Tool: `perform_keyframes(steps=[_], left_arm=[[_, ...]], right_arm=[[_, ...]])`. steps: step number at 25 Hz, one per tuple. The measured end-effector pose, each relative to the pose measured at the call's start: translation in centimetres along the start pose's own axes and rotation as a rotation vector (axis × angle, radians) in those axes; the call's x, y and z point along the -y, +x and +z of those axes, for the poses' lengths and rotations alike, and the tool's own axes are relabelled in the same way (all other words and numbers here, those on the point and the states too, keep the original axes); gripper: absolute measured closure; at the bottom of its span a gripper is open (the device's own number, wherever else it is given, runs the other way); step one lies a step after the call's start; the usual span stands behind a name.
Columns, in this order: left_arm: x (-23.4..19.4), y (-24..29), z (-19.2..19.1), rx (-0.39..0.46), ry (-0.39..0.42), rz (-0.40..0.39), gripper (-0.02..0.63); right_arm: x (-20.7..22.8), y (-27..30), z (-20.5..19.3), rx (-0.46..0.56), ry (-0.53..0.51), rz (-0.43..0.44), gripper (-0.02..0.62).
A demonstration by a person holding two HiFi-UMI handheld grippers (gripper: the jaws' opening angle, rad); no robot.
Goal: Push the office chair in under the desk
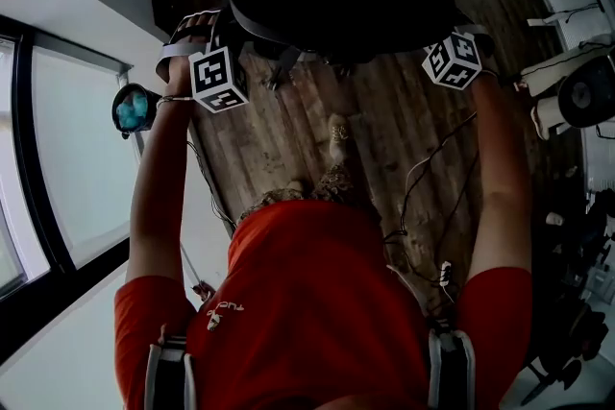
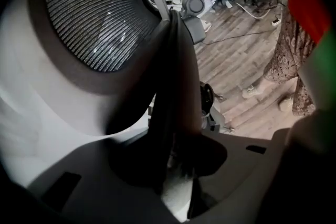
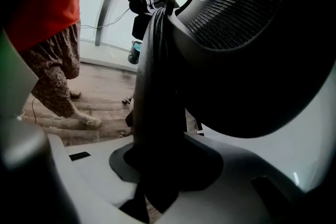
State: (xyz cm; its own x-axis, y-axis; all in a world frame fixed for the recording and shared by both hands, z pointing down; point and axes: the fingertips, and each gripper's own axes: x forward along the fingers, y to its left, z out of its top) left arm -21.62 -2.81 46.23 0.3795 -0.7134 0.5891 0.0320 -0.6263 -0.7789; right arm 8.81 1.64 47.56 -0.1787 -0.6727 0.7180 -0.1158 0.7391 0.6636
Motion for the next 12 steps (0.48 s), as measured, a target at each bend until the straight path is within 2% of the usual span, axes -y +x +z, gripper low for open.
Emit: perform_keyframes(steps=[3, 8, 12], left_arm=[[-1.9, 2.2, 0.2, -0.017, -0.009, 0.001, 0.468], [-5.1, 6.8, 0.9, -0.042, -0.026, 0.005, 0.468], [-7.6, 10.4, 0.9, -0.068, -0.045, 0.005, 0.466]], right_arm=[[2.7, 1.6, -1.2, 0.015, -0.017, -0.005, 0.465], [6.3, 6.2, -5.5, 0.013, -0.035, 0.029, 0.464], [10.1, 9.0, -6.5, 0.047, -0.054, 0.035, 0.463]])
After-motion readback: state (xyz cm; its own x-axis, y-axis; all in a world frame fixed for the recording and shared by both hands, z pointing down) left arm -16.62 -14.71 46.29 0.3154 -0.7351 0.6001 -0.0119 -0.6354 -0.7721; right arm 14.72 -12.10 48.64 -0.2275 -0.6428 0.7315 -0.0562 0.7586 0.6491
